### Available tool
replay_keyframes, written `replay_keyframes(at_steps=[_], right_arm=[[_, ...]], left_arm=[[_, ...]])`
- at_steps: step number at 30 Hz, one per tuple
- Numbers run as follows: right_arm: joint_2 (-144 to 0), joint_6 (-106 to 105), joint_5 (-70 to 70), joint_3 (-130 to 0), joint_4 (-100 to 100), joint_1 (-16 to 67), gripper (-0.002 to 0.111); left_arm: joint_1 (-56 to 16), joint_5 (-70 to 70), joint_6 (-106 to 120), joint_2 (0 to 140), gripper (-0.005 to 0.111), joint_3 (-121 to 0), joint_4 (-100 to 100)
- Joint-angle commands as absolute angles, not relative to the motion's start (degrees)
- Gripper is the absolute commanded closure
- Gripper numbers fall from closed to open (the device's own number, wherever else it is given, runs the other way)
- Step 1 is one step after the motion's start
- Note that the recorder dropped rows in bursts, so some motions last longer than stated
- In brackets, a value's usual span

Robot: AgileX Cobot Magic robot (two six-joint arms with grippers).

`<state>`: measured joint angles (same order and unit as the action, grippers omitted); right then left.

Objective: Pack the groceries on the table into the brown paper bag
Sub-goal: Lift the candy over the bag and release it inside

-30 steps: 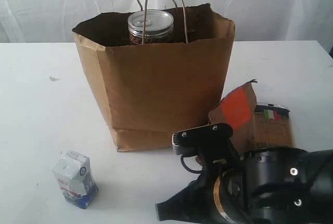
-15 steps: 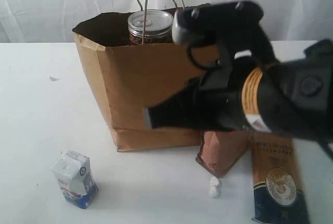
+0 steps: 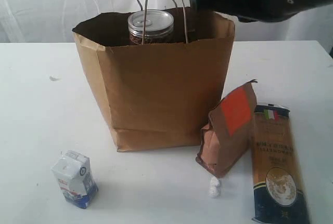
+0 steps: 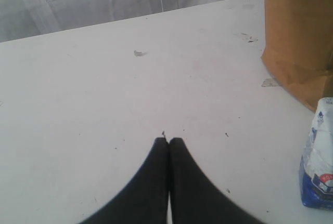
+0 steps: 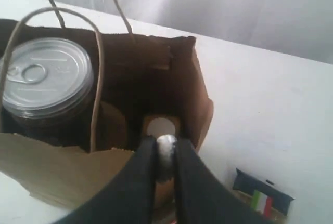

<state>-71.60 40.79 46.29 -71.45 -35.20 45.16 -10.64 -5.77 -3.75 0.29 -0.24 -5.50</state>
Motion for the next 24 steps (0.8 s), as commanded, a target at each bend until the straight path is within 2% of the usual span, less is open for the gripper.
replay_keyframes(at_steps=[1, 9, 12, 16, 18, 20, 24], right_arm=[[-76.0, 32.6, 46.6, -74.1, -29.7, 42.6, 0.108], [-83.0, 30.8, 46.7, -78.6, -30.5, 40.7, 0.105], [-84.0, 31.2, 46.5, -79.0, -30.3, 40.0, 0.091], [-84.0, 31.1, 46.2, -79.2, -30.2, 40.0, 0.058], [-83.6, 31.1, 46.0, -79.2, -30.2, 40.0, 0.051], [-82.9, 31.0, 45.9, -79.2, -30.2, 40.0, 0.051], [-79.8, 28.5, 45.7, -79.2, -30.1, 40.7, 0.060]], left_arm=[[-10.5, -5.6, -3.8, 0.0, 0.107, 0.0, -5.5], [-10.5, -5.6, -3.8, 0.0, 0.107, 0.0, -5.5], [-10.5, -5.6, -3.8, 0.0, 0.107, 0.0, -5.5], [-10.5, -5.6, -3.8, 0.0, 0.107, 0.0, -5.5], [-10.5, -5.6, -3.8, 0.0, 0.107, 0.0, -5.5], [-10.5, -5.6, -3.8, 0.0, 0.107, 0.0, -5.5], [-10.5, -5.6, -3.8, 0.0, 0.107, 0.0, -5.5]])
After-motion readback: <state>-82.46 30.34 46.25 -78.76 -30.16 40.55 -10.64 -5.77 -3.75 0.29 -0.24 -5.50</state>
